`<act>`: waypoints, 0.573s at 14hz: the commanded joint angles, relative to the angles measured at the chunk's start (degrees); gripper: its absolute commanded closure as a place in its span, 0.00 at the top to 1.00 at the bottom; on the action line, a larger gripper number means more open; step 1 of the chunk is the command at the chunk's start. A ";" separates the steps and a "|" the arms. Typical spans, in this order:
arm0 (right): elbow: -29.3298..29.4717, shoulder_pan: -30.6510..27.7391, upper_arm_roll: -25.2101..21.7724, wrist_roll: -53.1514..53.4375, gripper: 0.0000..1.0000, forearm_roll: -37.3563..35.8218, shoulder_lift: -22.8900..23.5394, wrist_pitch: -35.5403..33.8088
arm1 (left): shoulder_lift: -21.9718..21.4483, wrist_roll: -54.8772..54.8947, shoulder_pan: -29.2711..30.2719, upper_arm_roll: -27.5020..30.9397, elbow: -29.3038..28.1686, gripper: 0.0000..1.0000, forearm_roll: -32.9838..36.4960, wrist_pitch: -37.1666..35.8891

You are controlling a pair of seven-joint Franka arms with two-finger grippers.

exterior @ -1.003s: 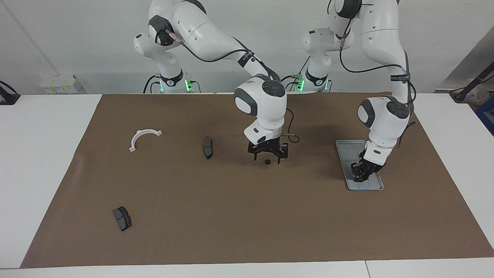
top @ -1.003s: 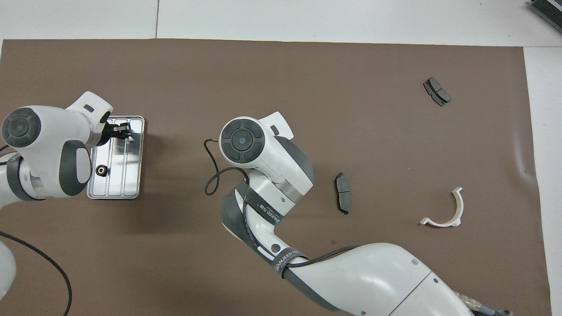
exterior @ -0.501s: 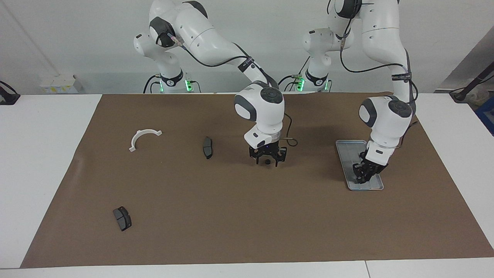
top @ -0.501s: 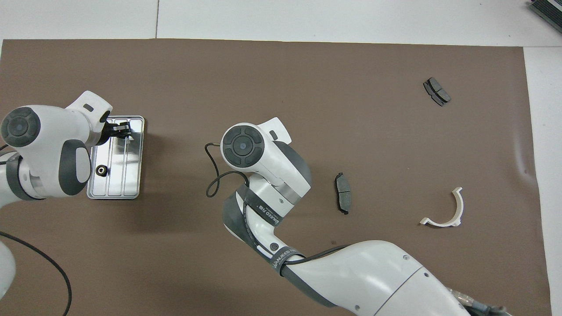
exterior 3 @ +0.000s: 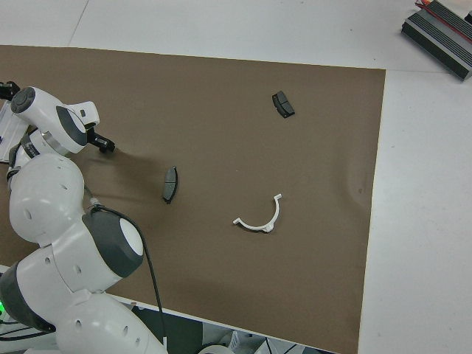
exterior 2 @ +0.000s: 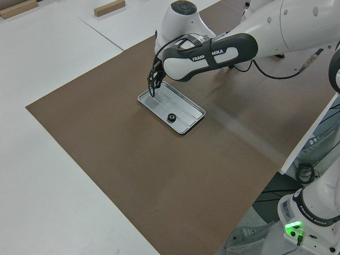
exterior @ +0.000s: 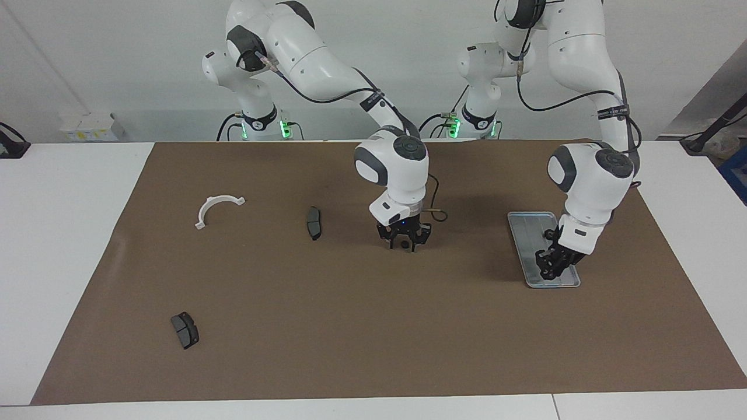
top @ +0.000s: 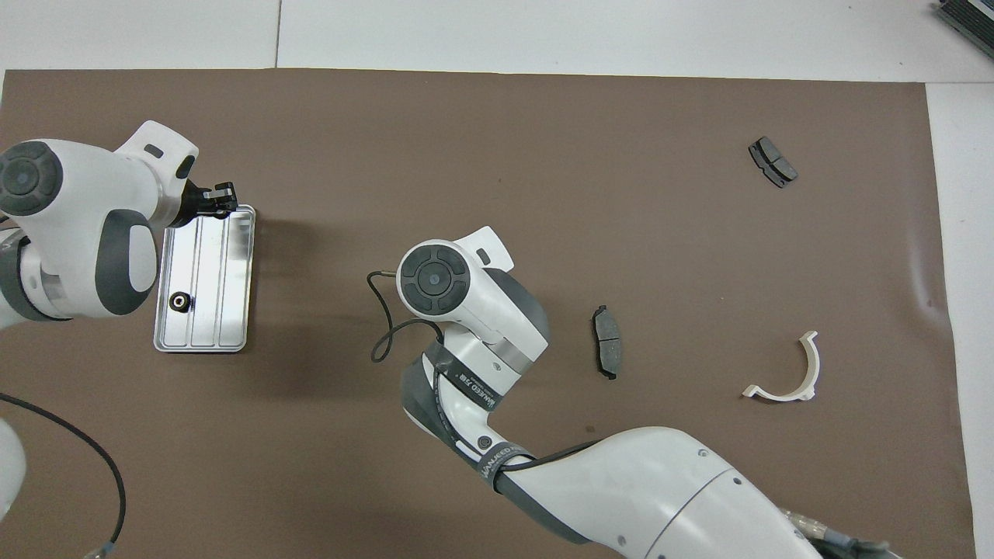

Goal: Place bearing gear from tray to pile
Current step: 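Grasp another tray bearing with the left gripper while the right gripper lifts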

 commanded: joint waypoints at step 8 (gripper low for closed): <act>-2.99 1.22 0.07 1.53 0.00 -1.23 -2.02 0.16 | 0.29 -12.29 -8.34 0.56 0.00 0.18 0.23 -1.16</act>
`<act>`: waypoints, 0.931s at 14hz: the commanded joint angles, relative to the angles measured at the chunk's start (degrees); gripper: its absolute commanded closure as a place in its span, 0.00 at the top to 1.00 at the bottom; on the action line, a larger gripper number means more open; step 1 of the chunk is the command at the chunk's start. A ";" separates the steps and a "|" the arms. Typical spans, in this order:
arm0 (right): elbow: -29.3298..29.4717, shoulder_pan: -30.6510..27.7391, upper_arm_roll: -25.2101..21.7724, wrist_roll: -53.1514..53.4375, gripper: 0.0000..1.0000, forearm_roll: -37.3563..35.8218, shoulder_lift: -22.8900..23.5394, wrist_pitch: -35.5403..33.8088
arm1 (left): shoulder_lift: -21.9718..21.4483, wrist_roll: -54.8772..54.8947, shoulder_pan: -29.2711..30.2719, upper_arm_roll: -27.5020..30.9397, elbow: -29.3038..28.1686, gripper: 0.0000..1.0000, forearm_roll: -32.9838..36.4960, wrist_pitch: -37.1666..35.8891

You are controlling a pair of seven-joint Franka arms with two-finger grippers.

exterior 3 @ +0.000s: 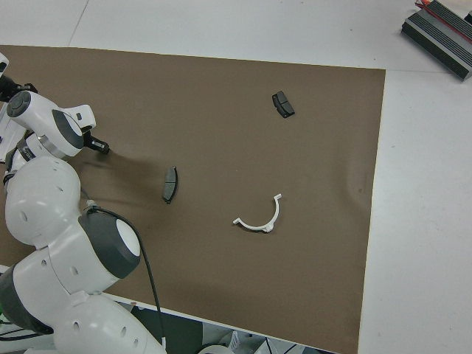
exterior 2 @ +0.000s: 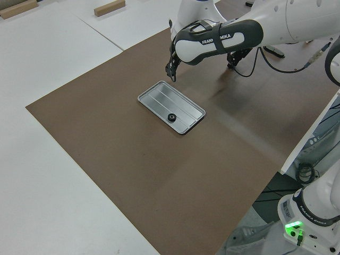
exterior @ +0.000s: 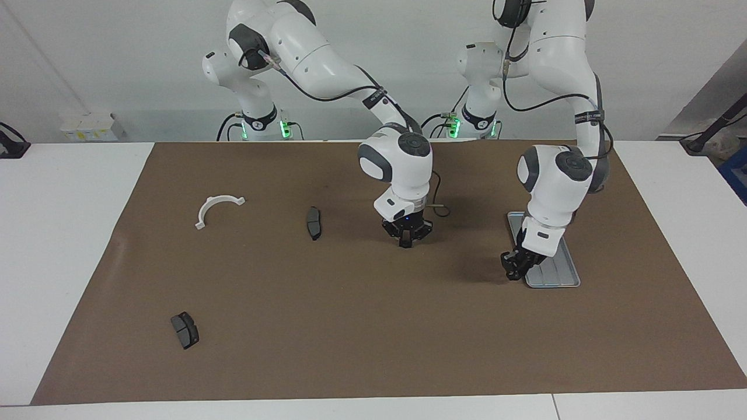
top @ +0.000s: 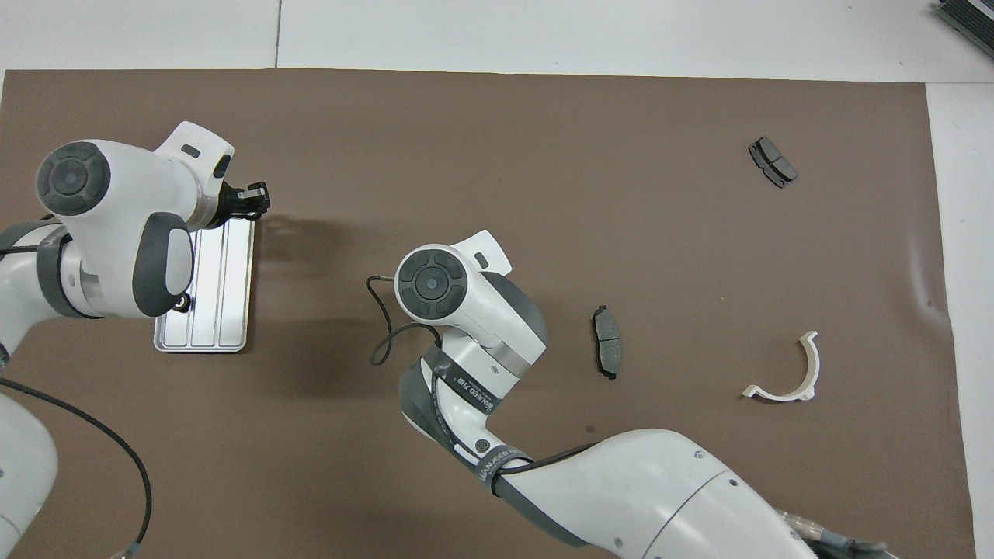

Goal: Place bearing gear from tray to pile
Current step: 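Grasp another tray bearing with the left gripper while the right gripper lifts, then place the bearing at center with the left gripper while the right gripper piles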

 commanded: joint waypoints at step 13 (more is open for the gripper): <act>-12.84 -19.13 -0.11 -17.53 0.00 -1.23 -15.39 -1.23 | -0.74 -25.95 -19.69 0.65 -1.45 0.22 0.23 0.20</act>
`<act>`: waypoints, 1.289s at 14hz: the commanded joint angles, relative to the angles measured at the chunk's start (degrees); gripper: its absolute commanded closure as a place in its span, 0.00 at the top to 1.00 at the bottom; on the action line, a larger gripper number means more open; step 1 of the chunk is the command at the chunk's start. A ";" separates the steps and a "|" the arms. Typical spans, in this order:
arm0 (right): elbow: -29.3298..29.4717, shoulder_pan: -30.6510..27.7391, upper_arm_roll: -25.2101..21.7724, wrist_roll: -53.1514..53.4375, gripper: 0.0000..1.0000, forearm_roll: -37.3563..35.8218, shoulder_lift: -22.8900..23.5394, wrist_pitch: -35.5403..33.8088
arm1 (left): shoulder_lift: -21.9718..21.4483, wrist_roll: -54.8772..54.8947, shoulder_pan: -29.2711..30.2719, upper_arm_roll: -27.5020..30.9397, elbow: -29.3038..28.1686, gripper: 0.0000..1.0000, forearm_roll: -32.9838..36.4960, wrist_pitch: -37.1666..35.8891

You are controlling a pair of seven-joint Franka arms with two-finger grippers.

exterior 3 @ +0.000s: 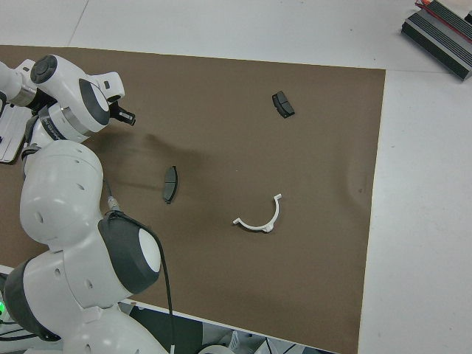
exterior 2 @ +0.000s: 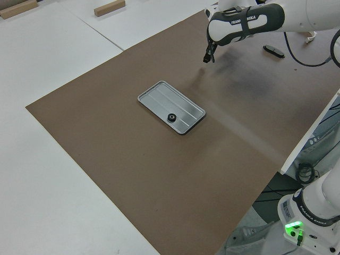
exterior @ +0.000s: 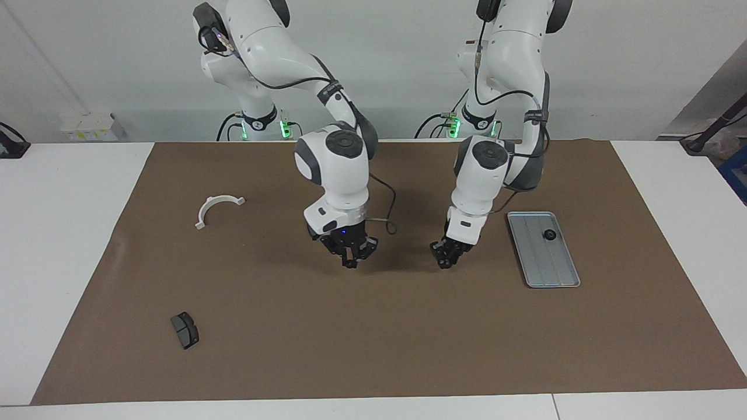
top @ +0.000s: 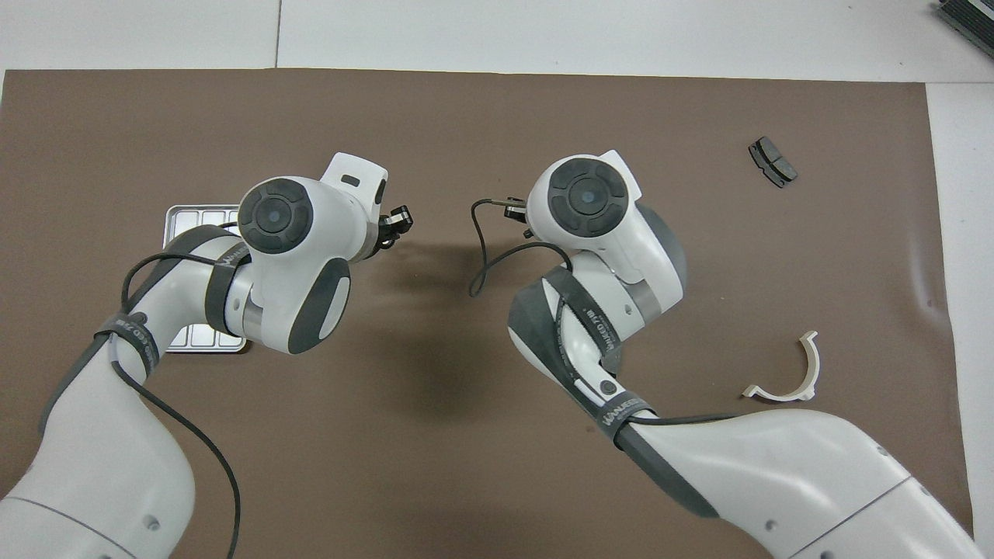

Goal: Place bearing gear from tray to pile
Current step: 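Place the bearing at center with the left gripper while the right gripper piles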

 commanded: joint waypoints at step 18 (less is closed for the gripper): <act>-21.84 -33.40 1.01 -52.58 0.00 10.63 -10.71 4.67 | -2.34 -0.86 2.09 1.32 0.09 1.00 0.93 2.07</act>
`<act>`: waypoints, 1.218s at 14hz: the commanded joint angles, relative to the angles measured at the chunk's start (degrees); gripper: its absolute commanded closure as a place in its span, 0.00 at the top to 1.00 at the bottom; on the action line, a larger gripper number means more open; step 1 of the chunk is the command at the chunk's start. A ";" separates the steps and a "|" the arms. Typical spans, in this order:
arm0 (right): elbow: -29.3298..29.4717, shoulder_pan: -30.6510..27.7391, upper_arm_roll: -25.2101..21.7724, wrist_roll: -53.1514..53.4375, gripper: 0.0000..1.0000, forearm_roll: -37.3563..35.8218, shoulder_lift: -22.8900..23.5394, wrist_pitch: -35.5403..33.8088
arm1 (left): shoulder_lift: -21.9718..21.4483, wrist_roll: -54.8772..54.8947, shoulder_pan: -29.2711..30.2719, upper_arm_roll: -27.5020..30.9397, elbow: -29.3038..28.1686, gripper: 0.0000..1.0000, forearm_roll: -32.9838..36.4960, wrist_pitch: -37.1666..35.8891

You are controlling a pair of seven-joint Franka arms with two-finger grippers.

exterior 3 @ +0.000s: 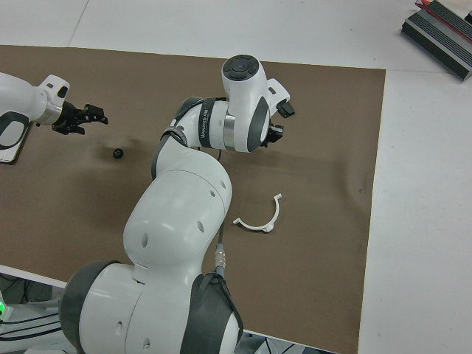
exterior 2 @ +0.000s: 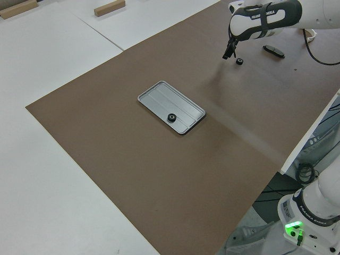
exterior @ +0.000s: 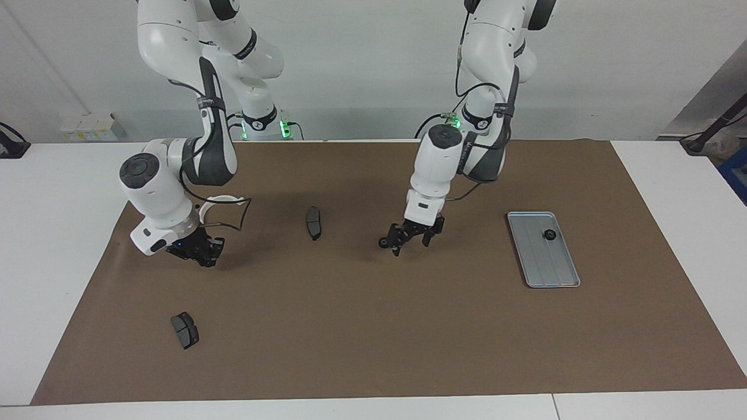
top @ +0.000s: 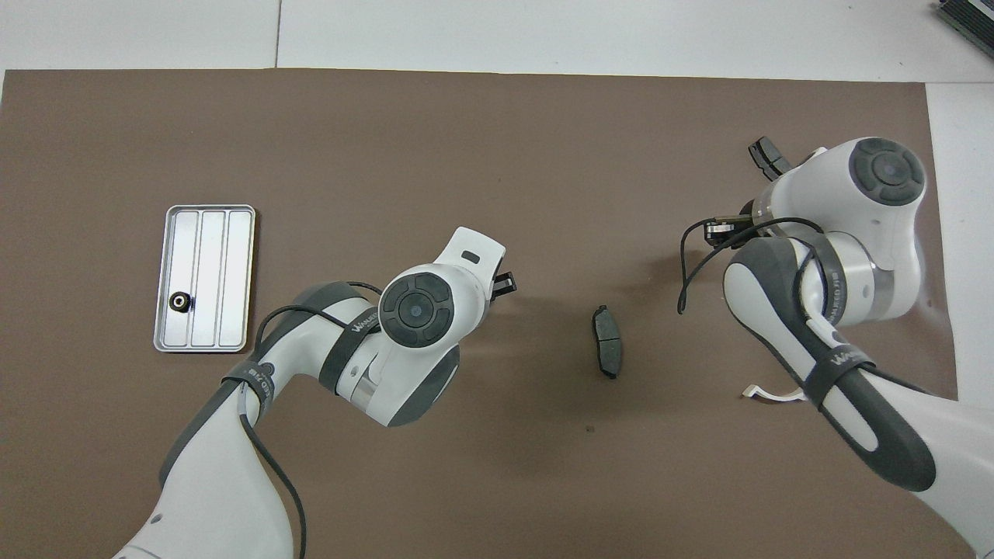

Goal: Place bearing gear from tray to pile
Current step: 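Place the bearing at center with the left gripper while the right gripper piles, then grasp the center bearing with the right gripper while the left gripper reaches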

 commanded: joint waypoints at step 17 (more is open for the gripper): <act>3.90 21.34 2.73 31.85 1.00 1.11 -1.35 0.49 | -7.02 55.06 31.97 -0.45 -10.04 0.94 0.77 -10.87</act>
